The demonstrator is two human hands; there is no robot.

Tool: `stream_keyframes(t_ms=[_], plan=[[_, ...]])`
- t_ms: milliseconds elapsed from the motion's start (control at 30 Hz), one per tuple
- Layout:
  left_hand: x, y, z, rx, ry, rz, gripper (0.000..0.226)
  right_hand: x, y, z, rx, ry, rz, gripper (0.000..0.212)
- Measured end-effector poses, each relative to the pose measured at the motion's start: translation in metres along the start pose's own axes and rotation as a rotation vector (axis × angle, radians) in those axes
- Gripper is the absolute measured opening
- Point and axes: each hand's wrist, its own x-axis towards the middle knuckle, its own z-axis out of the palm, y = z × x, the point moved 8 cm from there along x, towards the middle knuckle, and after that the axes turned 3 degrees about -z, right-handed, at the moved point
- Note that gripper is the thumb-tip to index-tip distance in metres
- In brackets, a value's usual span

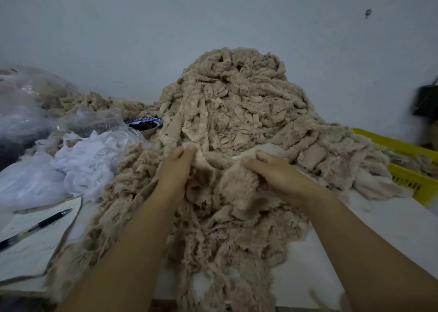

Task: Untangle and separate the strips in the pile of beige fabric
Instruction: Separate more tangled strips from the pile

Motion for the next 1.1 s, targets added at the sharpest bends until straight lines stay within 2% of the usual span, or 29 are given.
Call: stream_keyframes(t_ms=[67, 100, 167, 200, 267, 300, 333, 367, 433, 500, 567, 600, 667, 733, 833, 933, 1000, 1100], plan=[[0.001, -0.002, 0.004, -0.338, -0.114, -0.093, 0.037, -0.004, 0.002, 0.008, 0.038, -0.108, 0.046, 0.035], [0.001, -0.002, 0.006, -0.445, -0.169, -0.133, 0.047, -0.005, 0.005, 0.014, -0.012, -0.177, 0.077, 0.023], [-0.002, 0.000, 0.009, -0.574, -0.228, -0.201, 0.059, -0.009, 0.005, 0.024, -0.132, -0.311, 0.086, 0.030], [-0.004, 0.001, 0.011, -0.615, -0.243, -0.225, 0.059, -0.005, 0.000, 0.018, -0.089, -0.263, 0.030, 0.028], [-0.007, 0.003, 0.014, -0.670, -0.264, -0.249, 0.053, 0.004, -0.009, -0.027, 0.323, 0.098, -0.079, 0.021], [-0.008, 0.003, 0.014, -0.687, -0.262, -0.247, 0.050, 0.004, -0.007, -0.053, 0.561, 0.291, -0.115, 0.032], [-0.007, 0.003, 0.013, -0.690, -0.254, -0.237, 0.049, 0.002, 0.002, -0.067, 0.699, 0.429, -0.115, 0.044], [-0.008, 0.004, 0.014, -0.680, -0.256, -0.227, 0.049, 0.001, 0.009, -0.069, 0.673, 0.476, -0.115, 0.051], [-0.010, 0.007, 0.022, -0.655, -0.280, -0.224, 0.050, 0.002, 0.017, -0.047, 0.408, 0.438, -0.091, 0.049], [-0.012, 0.006, 0.031, -0.669, -0.291, -0.237, 0.046, 0.007, 0.021, -0.010, 0.148, 0.273, -0.056, 0.045], [-0.015, 0.007, 0.040, -0.658, -0.340, -0.255, 0.050, 0.011, 0.022, 0.024, -0.066, 0.063, -0.098, 0.046], [-0.017, 0.008, 0.045, -0.653, -0.379, -0.262, 0.054, 0.011, 0.021, 0.035, -0.121, -0.002, -0.113, 0.043], [-0.019, 0.015, 0.051, -0.680, -0.434, -0.242, 0.053, 0.012, 0.023, 0.037, -0.293, 0.003, -0.132, 0.016], [-0.015, 0.024, 0.043, -0.723, -0.396, -0.167, 0.044, 0.010, 0.023, 0.024, -0.367, 0.111, -0.124, 0.016], [-0.005, 0.030, 0.017, -0.735, -0.216, -0.056, 0.045, 0.002, 0.023, -0.003, -0.204, 0.248, -0.027, 0.018], [-0.001, 0.025, 0.000, -0.689, -0.063, -0.026, 0.049, -0.001, 0.013, -0.016, -0.256, 0.239, -0.016, 0.013], [0.001, 0.021, -0.007, -0.654, 0.051, -0.031, 0.040, 0.001, 0.009, -0.019, -0.255, 0.215, -0.006, 0.012], [0.001, 0.017, -0.007, -0.635, 0.112, -0.073, 0.034, -0.001, 0.003, -0.025, 0.204, 0.197, -0.017, 0.014]])
